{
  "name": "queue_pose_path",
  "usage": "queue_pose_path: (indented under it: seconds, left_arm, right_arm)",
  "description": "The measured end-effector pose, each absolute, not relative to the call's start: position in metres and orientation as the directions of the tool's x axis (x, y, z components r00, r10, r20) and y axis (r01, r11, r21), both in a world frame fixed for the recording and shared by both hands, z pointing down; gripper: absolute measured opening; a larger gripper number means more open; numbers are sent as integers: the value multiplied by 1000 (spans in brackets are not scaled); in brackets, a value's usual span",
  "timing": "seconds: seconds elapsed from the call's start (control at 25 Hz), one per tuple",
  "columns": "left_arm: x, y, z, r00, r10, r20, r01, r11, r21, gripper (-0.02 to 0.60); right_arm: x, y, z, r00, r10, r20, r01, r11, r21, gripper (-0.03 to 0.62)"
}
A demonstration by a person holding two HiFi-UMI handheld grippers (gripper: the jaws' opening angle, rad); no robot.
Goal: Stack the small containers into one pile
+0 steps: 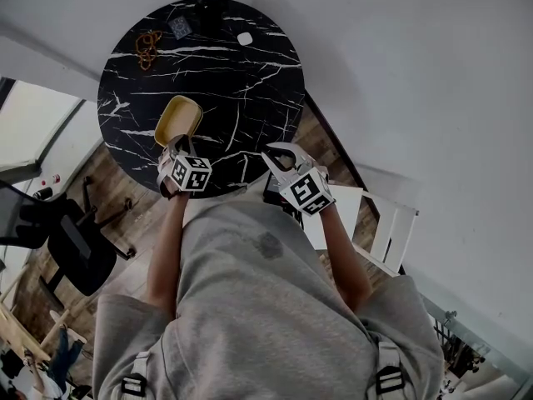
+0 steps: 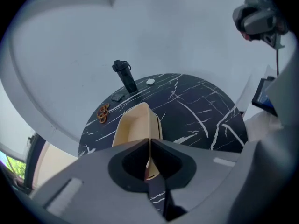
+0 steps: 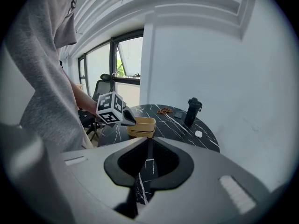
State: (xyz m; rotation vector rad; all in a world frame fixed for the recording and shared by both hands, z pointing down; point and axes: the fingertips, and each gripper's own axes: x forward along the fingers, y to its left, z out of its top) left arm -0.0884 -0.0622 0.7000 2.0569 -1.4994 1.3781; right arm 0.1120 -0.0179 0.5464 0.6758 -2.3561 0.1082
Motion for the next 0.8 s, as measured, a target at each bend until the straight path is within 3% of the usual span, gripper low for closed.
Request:
queue_pose_path:
  seconds: [0.32,0.52,0.64,0.8]
  left_arm:
    - [-86,-59,711,-24,-632,775,-682,-557,-475,15]
    - [-83,-52,727,18,-593,805,-664,-609,-434,23]
    - [-79,-50,719,75,-598,798,-687,-611,-393,75]
    - [-81,-47,716,117,-583,804,-720,-608,-336,68]
  right_arm:
    - [120,-20,544,-636,-443,631,-496,862,105,46]
    - [120,-21,545,-629,-444,638,-498,860,107,46]
    - [118,-22,544,-636,-449,627,-497,860,112,46]
    - [118,-23,543,-631,-449,633,-499,859,112,46]
